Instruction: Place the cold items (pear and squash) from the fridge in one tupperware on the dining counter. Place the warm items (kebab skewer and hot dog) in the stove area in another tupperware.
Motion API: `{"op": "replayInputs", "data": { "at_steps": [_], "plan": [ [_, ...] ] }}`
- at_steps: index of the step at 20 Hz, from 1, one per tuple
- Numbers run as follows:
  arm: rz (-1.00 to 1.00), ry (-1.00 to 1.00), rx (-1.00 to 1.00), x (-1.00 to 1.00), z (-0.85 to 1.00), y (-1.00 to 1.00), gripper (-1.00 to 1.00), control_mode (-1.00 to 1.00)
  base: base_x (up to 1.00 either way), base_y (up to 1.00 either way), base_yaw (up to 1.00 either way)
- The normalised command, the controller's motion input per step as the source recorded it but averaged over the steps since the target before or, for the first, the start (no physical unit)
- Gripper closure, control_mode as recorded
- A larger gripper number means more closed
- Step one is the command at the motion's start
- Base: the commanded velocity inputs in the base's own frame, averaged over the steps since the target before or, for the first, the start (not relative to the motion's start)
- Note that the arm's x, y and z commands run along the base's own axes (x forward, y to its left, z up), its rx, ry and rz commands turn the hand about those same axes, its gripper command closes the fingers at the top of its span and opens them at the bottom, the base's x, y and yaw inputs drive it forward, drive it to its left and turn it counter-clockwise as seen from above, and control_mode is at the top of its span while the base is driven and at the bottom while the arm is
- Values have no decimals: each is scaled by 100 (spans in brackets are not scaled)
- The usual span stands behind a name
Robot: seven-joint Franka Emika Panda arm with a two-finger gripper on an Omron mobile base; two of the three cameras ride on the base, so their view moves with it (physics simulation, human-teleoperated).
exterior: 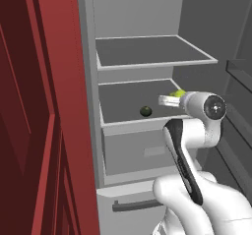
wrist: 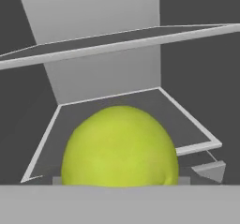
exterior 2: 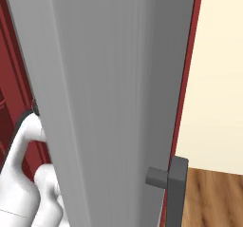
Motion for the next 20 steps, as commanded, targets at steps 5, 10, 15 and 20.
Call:
{"op": "replayInputs", "data": {
  "at_steps": [5, 10, 15, 20],
  "plan": [
    [10, 6, 0, -88, -46, 0, 100, -100, 0, 0, 0],
    [9, 19, -1, -42, -26, 10, 100, -100, 0, 0, 0],
    [0, 15, -16, 0, -34, 43, 100, -100, 0, 0, 0],
    [-2, 1, -14, -4, -27, 31, 100, -100, 0, 0, 0]
  ]
}}
